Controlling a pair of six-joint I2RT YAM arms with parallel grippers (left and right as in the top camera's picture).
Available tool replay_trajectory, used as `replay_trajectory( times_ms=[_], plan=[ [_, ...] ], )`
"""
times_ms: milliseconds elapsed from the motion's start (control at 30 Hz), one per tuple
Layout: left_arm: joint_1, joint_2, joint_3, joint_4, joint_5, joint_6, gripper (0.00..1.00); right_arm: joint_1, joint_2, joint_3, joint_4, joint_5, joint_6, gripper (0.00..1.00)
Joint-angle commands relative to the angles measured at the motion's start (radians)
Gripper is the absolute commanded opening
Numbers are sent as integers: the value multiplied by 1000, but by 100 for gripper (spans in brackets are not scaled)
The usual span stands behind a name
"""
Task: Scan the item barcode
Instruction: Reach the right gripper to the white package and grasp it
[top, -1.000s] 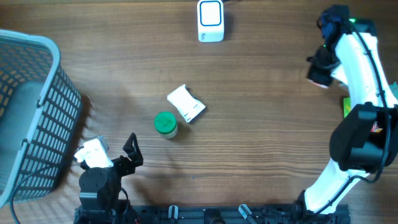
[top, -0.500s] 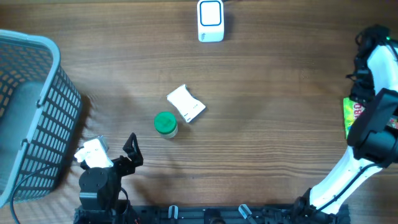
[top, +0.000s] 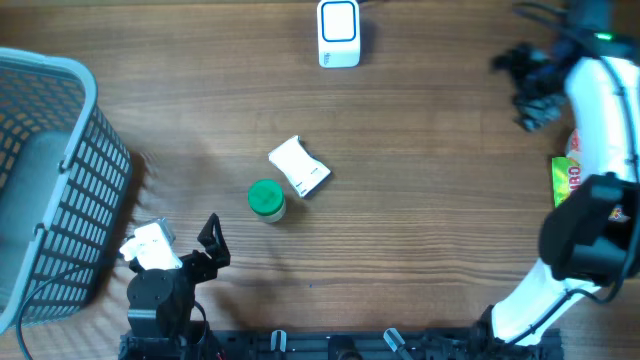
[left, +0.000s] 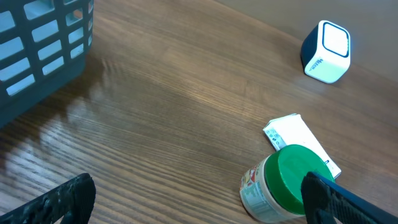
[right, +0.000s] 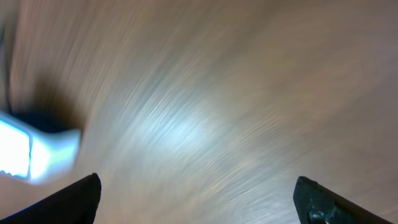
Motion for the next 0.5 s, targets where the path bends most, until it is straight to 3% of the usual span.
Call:
replay_trajectory(
  times_ms=[0, 267, 467],
  plan=[
    [-2, -6, -3, 3, 13, -5, 100, 192, 9, -39, 72, -95, -348, 100],
    [-2, -6, -3, 3, 13, -5, 100, 589, 37, -61, 328, -26, -636, 100],
    [-2, -6, -3, 3, 13, -5, 100, 785, 123, -61, 406, 165, -653, 100]
  ],
)
